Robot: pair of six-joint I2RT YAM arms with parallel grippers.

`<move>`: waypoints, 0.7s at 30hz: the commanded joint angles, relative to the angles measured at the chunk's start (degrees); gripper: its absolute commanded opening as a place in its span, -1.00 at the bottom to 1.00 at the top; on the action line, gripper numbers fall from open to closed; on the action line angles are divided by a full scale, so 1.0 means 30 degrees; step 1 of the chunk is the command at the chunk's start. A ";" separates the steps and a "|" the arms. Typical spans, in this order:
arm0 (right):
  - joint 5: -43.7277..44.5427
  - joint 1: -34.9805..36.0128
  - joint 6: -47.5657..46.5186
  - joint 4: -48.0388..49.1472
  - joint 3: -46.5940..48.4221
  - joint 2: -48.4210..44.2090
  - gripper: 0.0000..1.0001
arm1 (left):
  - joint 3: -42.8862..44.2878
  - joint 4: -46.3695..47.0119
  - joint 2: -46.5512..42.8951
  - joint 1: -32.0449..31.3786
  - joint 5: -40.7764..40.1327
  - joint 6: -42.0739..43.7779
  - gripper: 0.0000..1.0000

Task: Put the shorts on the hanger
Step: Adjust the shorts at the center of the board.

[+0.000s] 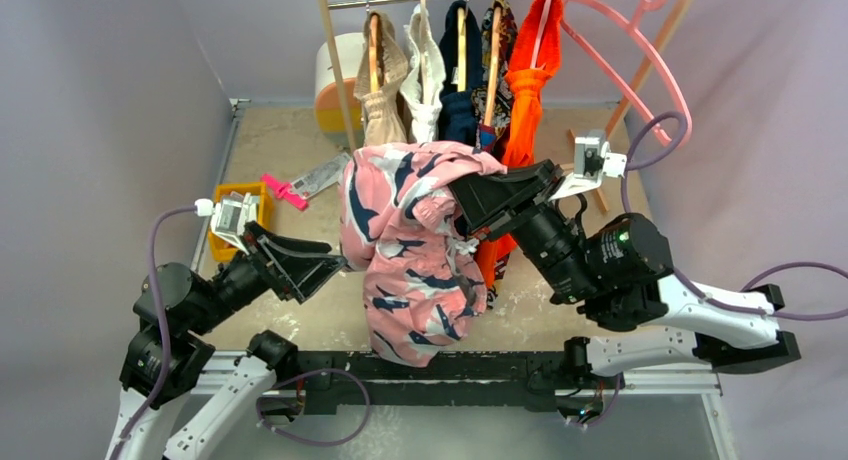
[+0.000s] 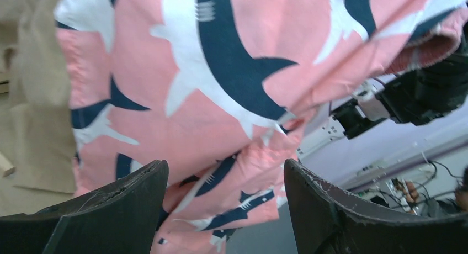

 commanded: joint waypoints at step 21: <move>0.0561 -0.0010 -0.0854 0.5927 0.0526 0.3317 -1.00 | -0.3422 0.3242 0.0450 0.1330 0.3563 0.1712 0.47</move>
